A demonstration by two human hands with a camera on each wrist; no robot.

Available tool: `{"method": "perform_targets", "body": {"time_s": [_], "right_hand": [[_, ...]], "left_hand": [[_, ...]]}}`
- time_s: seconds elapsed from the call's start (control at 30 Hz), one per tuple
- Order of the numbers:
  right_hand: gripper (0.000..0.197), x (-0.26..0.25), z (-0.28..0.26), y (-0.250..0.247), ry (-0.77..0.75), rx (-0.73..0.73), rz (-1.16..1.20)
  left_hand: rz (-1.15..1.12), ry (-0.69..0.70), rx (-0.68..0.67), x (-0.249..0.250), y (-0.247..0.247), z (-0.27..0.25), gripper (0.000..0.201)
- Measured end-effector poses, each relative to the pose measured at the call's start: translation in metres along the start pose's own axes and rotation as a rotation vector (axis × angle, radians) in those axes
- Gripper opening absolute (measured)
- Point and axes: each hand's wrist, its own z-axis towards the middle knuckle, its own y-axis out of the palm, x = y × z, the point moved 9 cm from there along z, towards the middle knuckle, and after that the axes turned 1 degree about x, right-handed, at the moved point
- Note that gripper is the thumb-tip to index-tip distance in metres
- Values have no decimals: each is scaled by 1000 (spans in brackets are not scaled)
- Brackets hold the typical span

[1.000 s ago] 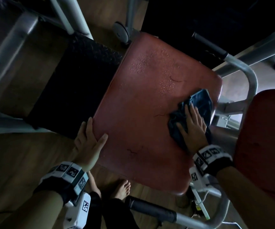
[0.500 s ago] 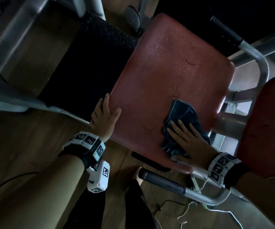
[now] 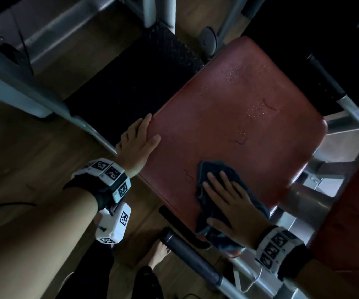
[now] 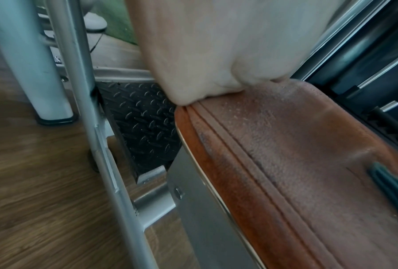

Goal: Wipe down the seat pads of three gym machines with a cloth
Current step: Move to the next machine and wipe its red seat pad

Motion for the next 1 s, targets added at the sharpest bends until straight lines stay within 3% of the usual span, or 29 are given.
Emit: {"method": "perform_targets", "body": {"time_s": [0.1,0.2,0.4,0.6,0.67,0.83,1.0], "right_hand": [[73,-17,-2,13,-123,-37,-60],[72,-15,1,12,-148,-28,-90],[68,20,27,-17,141,101,-14],[63,-21,1,14,-116,-27,-122],[61,-17,10,4,-112,3,-120],[61,2,35,-33,104,158,56],[56,-24,2,-21,-35,174,-79]], "left_hand": [[-7,-1,23,1,-1,1,73],[-15,13,23,1,-1,0,72],[-14,36,38,0,-2,0,72],[-15,28,32,1,-2,0,74],[-15,41,23,2,-1,0,72],[-1,68,35,0,-1,1,65],[-6,86,42,-1,0,3,66]]}}
